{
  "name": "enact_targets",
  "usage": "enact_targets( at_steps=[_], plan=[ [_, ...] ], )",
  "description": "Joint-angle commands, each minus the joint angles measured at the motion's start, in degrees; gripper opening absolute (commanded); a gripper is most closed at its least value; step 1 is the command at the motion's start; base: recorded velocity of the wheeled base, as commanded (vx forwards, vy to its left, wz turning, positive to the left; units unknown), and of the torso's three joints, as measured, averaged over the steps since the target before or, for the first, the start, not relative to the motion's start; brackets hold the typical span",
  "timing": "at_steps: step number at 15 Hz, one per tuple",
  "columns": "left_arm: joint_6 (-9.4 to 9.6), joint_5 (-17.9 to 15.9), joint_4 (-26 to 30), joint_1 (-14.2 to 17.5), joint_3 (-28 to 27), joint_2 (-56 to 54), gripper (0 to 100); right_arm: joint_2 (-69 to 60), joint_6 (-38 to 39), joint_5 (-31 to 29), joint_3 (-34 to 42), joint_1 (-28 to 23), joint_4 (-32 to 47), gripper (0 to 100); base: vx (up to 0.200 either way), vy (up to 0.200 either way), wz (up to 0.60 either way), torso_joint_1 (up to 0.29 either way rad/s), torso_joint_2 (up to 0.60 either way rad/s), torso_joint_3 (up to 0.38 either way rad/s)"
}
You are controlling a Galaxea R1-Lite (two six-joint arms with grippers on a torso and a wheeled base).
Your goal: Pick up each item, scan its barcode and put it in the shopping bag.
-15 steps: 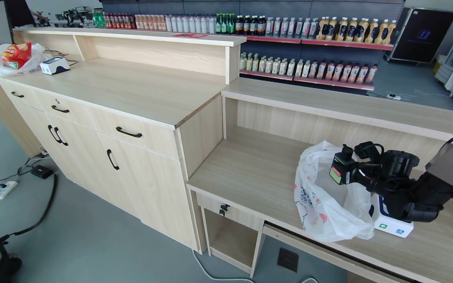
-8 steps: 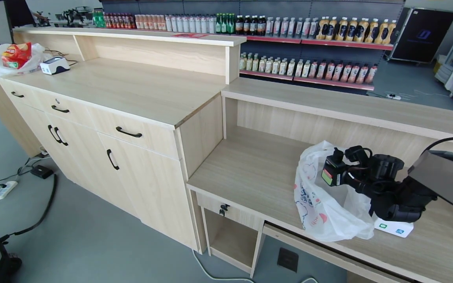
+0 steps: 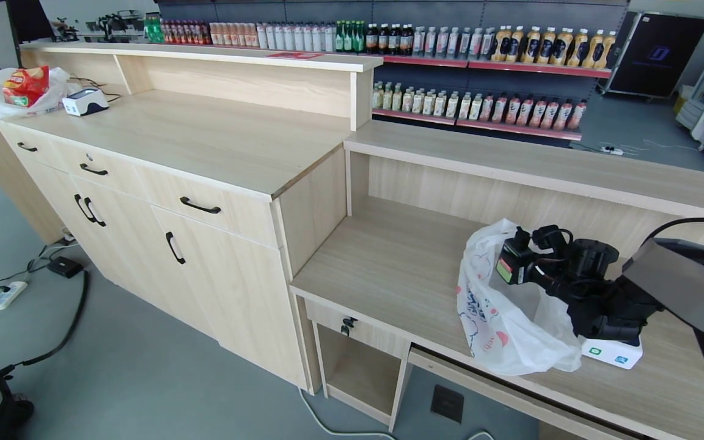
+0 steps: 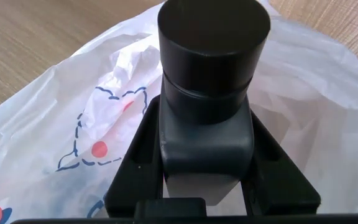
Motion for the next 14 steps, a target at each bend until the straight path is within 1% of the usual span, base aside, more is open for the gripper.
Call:
enact_targets(
  at_steps=[1,11,14],
  plan=[
    [-0.02,0.0,0.0,0.0,0.0,0.0,100,1.5,-0.2,0.0,-0.1,0.1,-0.3,0,0.0,0.0,0.0,0.0,0.0,0.0],
    [-0.02,0.0,0.0,0.0,0.0,0.0,100,2.9,-0.1,-0.1,0.5,0.0,-0.6,0,0.0,0.0,0.0,0.0,0.0,0.0],
    [-0.02,0.0,0.0,0.0,0.0,0.0,100,3.6,-0.2,0.0,1.5,-0.3,-2.1,0,0.0,0.0,0.0,0.0,0.0,0.0]
  ],
)
